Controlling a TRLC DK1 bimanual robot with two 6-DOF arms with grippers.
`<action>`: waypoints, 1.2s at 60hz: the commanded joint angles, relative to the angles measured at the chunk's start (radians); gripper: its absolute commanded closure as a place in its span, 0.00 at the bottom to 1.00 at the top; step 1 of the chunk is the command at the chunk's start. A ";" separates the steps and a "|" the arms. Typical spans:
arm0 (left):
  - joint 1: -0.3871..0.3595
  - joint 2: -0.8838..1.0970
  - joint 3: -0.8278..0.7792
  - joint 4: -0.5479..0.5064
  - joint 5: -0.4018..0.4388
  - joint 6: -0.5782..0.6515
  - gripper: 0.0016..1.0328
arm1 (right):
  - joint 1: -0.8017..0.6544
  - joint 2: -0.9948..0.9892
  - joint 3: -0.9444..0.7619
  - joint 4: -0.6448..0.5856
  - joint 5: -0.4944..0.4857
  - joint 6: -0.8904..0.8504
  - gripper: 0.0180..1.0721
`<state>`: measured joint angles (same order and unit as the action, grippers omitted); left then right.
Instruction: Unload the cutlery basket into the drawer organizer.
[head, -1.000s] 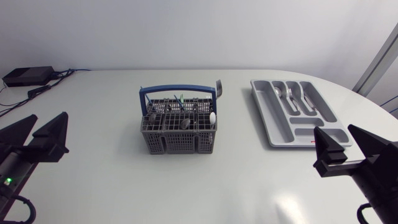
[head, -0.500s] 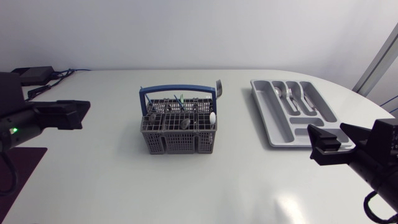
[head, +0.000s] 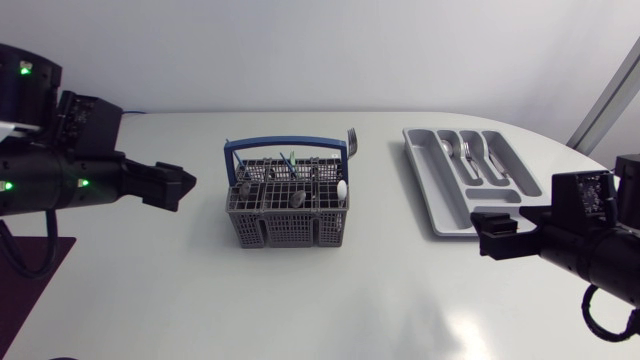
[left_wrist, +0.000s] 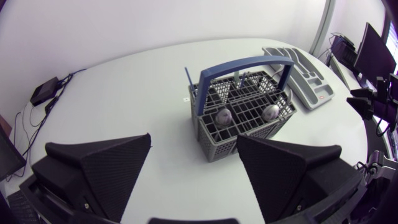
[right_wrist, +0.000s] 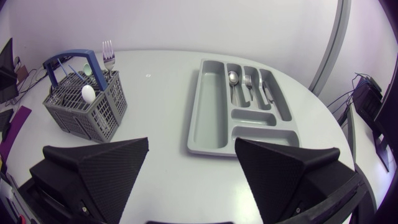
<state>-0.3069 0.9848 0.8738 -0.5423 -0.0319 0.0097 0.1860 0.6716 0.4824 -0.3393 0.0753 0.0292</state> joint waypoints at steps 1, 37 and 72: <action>-0.043 0.060 0.082 -0.030 0.000 0.029 0.07 | 0.012 0.031 0.036 -0.026 -0.009 -0.012 0.05; -0.261 0.351 0.344 -0.108 0.069 0.045 0.07 | 0.010 0.040 0.044 -0.078 -0.109 -0.143 0.05; -0.319 0.675 0.557 -0.015 0.363 -0.063 0.16 | -0.054 0.094 0.078 -0.107 -0.272 -0.210 0.05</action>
<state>-0.6048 1.6234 1.3823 -0.5770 0.3103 -0.0128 0.1432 0.7464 0.5388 -0.4412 -0.1810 -0.1661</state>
